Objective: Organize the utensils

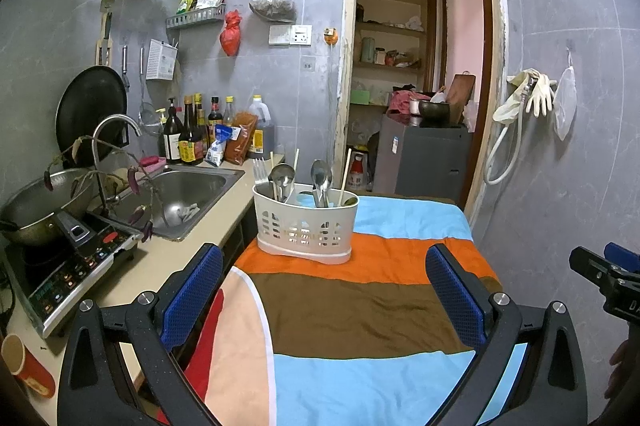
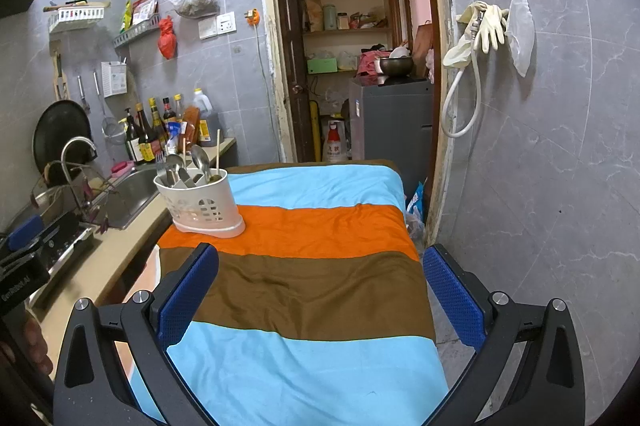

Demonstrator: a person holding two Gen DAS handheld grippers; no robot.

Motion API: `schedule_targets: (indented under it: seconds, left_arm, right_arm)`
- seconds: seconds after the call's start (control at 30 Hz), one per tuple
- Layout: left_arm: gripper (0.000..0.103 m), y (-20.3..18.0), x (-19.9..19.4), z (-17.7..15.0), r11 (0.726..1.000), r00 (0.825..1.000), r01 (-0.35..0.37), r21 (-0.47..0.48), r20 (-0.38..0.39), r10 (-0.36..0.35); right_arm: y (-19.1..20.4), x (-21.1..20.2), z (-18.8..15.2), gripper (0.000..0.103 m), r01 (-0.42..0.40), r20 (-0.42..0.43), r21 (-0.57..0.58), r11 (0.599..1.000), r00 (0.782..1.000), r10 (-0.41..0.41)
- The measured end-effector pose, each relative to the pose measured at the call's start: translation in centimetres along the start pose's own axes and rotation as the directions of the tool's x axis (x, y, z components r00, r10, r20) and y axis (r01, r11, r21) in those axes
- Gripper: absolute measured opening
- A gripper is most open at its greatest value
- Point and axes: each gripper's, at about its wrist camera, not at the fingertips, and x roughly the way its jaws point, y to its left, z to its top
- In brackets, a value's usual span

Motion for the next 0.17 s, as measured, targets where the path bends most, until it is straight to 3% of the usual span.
schedule_targets:
  seconds: [0.17]
  left_arm:
    - [0.100, 0.04, 0.32, -0.12, 1.000, 1.000, 0.003, 0.004, -0.006, -0.003]
  right_arm:
    - [-0.07, 0.00, 0.02, 0.103, 0.000, 0.001, -0.001, 1.000, 1.000, 0.000]
